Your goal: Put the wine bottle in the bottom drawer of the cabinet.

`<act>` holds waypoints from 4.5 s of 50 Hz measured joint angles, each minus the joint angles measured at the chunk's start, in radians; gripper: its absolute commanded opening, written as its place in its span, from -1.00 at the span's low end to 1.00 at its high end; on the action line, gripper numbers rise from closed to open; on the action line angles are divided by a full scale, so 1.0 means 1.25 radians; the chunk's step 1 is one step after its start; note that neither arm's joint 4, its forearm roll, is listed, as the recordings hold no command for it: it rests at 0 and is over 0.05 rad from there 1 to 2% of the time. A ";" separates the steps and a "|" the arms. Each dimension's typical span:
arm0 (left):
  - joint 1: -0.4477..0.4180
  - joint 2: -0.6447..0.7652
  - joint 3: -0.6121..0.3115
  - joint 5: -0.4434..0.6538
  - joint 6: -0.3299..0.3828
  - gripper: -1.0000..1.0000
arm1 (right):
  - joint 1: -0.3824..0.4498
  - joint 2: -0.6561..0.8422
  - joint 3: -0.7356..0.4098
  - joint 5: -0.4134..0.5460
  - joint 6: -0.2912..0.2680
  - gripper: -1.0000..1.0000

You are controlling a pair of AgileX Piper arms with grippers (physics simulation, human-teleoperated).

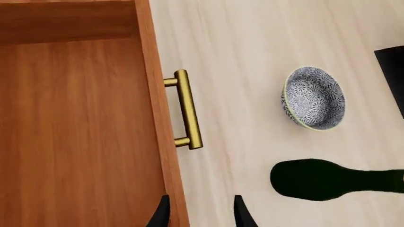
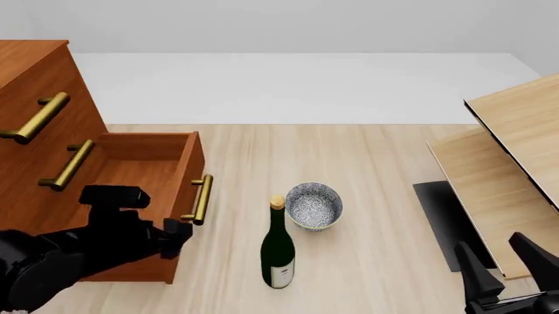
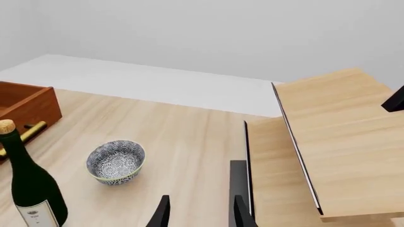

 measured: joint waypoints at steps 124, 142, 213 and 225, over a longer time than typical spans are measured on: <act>-0.347 -0.182 -0.027 -0.229 0.217 1.00 | 0.010 -0.014 0.000 0.014 -0.006 1.00; -0.355 -0.120 -0.021 -0.288 0.230 1.00 | 0.008 -0.016 0.000 0.017 -0.005 1.00; -0.373 0.114 -0.043 -0.475 0.270 1.00 | 0.011 -0.021 0.000 0.025 0.002 1.00; -0.371 0.149 -0.044 -0.502 0.272 1.00 | 0.011 -0.021 0.000 0.026 0.003 1.00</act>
